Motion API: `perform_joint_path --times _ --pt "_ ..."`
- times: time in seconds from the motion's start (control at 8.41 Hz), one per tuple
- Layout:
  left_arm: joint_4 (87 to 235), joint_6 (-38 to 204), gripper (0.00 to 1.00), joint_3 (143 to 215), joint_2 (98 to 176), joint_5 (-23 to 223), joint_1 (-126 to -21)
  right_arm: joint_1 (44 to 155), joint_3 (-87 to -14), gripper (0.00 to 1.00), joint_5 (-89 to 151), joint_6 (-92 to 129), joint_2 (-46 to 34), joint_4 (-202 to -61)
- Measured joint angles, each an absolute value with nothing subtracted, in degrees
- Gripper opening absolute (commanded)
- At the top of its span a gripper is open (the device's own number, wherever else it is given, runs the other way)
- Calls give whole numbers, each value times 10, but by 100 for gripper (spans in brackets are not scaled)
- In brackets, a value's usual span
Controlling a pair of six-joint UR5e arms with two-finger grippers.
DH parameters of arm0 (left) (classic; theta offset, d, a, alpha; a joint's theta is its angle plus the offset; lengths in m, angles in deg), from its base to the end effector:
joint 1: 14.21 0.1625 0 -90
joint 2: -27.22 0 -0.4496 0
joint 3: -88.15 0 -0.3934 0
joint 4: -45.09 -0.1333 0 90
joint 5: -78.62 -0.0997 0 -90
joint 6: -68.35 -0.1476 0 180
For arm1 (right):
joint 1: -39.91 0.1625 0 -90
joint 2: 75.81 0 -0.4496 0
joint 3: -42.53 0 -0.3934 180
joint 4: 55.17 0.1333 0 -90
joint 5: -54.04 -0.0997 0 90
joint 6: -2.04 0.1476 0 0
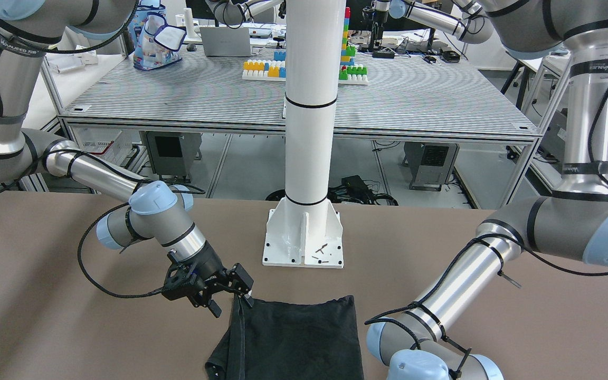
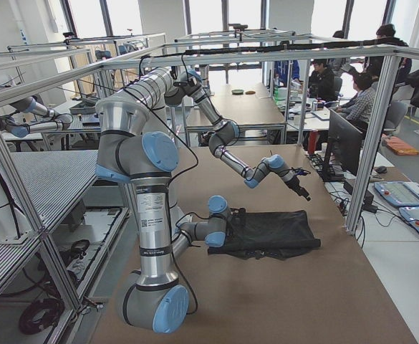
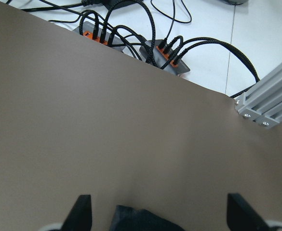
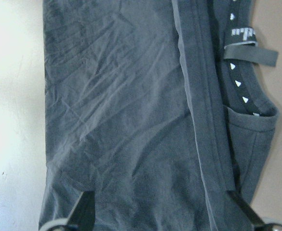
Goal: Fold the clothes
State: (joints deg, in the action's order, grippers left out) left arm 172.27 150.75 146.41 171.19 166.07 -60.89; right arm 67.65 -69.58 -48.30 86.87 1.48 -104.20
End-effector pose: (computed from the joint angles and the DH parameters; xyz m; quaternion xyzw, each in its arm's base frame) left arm 0.5194 -0.7547 0.2673 0.2432 0.4320 -0.3008 0.8147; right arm -0.4714 -0.3629 0.3152 0.0916 -0.6097 0.0888 0.7823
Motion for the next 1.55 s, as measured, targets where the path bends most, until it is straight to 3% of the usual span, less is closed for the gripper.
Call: perform_joint_path --times 0.83,1.07,1.55 --pt "1721 1525 100 1525 1674 1723 -619 696 -685 94 -382 785 -9 -1096" --pt "1721 1491 100 1585 1621 1729 -620 697 -679 94 -340 783 -21 -1138" --pt "1724 1468 100 1636 1567 1747 -632 703 -590 94 -292 681 -122 -1182"
